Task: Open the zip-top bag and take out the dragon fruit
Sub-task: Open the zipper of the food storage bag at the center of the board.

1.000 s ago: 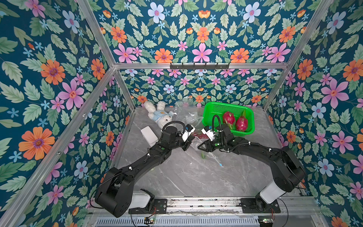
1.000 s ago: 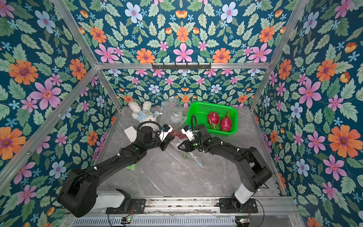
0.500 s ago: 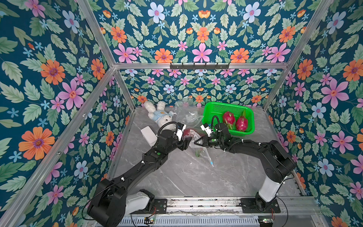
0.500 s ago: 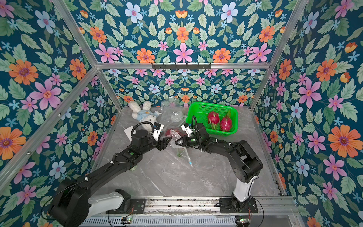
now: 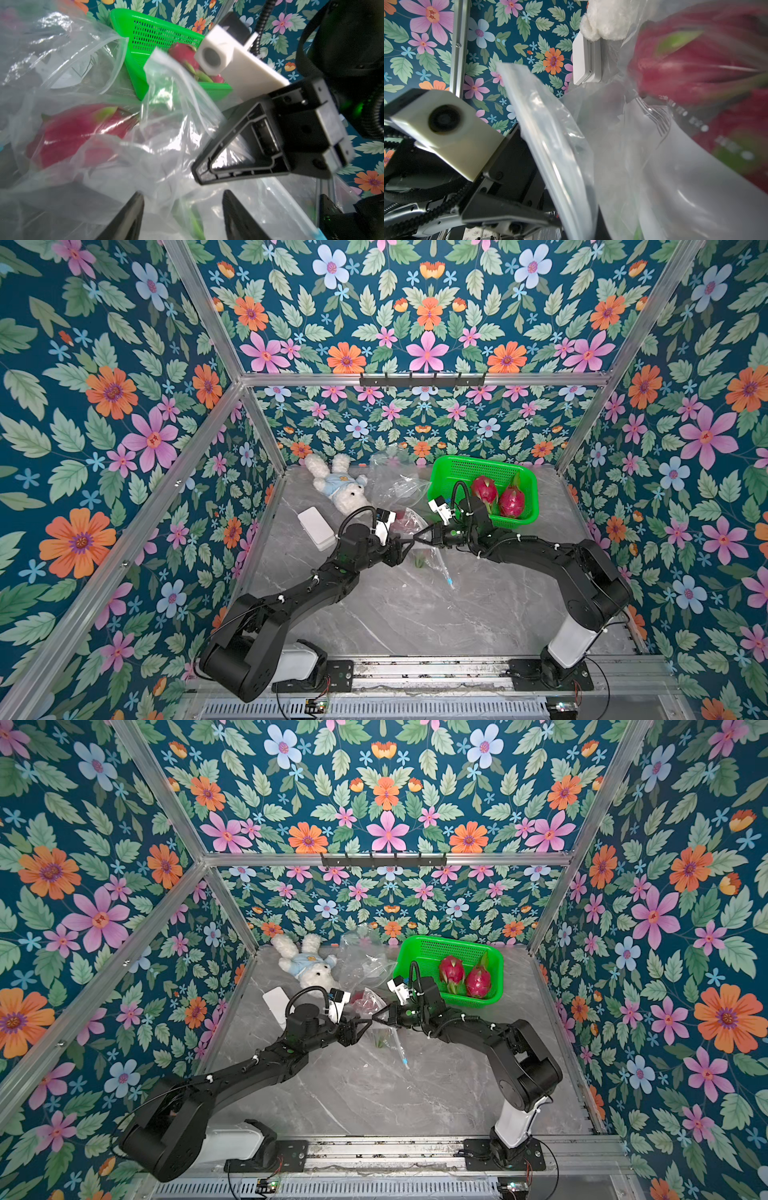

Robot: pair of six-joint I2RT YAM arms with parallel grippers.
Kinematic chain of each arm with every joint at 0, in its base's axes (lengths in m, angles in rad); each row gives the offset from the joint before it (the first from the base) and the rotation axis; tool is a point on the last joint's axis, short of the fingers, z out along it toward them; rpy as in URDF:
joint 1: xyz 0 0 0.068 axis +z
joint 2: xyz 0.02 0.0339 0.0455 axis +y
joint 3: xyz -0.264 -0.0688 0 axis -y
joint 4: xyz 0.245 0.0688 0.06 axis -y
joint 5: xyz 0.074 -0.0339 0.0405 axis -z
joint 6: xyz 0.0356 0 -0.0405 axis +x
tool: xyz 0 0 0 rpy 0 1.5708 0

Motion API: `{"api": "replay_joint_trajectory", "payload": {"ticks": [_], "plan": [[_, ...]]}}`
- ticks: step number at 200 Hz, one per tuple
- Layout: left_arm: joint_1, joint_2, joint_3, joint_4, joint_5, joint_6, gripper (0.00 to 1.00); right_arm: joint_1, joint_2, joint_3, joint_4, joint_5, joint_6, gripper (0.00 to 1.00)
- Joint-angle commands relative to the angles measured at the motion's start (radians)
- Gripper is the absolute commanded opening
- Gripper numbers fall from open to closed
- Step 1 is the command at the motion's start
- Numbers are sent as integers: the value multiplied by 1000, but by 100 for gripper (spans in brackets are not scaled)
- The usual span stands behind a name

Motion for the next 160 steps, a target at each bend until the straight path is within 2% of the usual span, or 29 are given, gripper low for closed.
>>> {"api": "replay_joint_trajectory", "payload": {"ticks": [1,11,27,43,60,77,92,129,160], "plan": [[2,36,26,100,70,-10,20,1,-31,-2,-34,21,-45,6],[1,52,31,100,81,-4,0,-2,-49,-3,-51,22,-62,8],[2,59,30,90,86,10,0,-12,-85,-3,-87,21,-80,13],[2,53,27,64,78,29,0,-29,-119,-2,-131,13,-93,26],[2,35,24,38,63,51,0,-47,-145,-7,-153,3,-100,35],[1,24,26,12,52,70,0,-58,-167,-8,-184,5,-118,39],[2,20,28,1,51,80,0,-62,-185,-10,-203,17,-135,37],[1,23,28,-1,61,83,0,-63,-185,-13,-215,32,-148,19],[2,18,25,-17,53,92,0,-64,-190,-20,-224,56,-146,12]]}}
